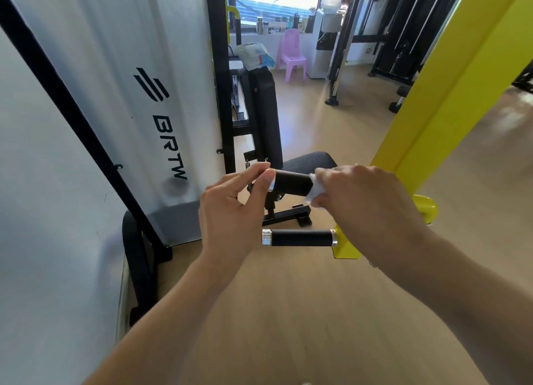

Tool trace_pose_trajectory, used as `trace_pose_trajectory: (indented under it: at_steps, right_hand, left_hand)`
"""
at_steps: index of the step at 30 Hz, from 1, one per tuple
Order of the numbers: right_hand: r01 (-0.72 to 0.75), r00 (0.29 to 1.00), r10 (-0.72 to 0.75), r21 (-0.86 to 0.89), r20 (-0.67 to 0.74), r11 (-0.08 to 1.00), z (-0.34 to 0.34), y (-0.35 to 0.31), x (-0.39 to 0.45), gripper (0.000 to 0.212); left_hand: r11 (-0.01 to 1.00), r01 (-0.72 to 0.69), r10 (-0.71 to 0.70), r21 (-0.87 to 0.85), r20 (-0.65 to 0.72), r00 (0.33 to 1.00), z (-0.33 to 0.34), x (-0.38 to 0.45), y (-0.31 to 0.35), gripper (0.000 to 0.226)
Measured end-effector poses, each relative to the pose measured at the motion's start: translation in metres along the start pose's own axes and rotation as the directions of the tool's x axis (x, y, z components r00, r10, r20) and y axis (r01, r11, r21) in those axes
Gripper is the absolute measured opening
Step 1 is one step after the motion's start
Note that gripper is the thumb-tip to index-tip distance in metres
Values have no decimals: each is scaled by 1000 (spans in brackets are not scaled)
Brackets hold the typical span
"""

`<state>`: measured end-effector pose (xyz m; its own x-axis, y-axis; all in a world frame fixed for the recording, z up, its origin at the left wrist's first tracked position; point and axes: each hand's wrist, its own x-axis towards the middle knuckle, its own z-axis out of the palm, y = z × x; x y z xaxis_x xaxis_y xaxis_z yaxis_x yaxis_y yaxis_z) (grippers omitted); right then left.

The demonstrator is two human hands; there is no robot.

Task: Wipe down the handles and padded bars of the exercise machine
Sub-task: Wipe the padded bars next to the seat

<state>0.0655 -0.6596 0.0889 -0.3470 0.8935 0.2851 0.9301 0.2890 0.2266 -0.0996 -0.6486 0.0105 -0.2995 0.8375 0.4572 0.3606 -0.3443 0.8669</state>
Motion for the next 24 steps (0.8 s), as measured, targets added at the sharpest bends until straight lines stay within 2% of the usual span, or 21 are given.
trace_pose_trajectory:
  at_steps: [4,7,9,11,13,16,19,22,24]
  right_hand:
    - [83,973,-39,187,-228,979,22,-28,12,25]
    - [119,974,-48,324,-222,939,26,-31,15,42]
    - [69,989,-38,221,-140,973,22,-20,9,37]
    - [-24,998,24,-15,-58,1000,20,-2,0,20]
    - [-38,998,26,-188,-63,981,17,10,-9,11]
    - [-38,997,17,-269,-80,962,12,12,-10,11]
    - [-9,1000,7,-132,-17,991,14,9,-4,11]
    - [76,983,-57,104,-174,992,22,-8,7,26]
    - [147,966,-95,213,-239,966,27,-22,14,40]
  left_hand:
    - [1000,-15,14,-20,-7,1000,-1,1,-2,17]
    - [999,-38,38,6,-12,999,-1,2,-3,15]
    - [999,-37,37,29,-22,999,0,2,-1,14]
    - [999,-22,23,48,-25,999,3,0,-1,12]
    - [998,-19,19,57,-12,1000,4,0,-1,14]
    - [999,-24,24,48,-1,1000,5,-1,-1,12]
    - [999,-28,28,17,-27,999,7,-3,1,17]
    - [1000,-30,30,1,-40,999,5,-1,1,17]
    - [997,-78,79,16,-34,996,1,-1,0,18]
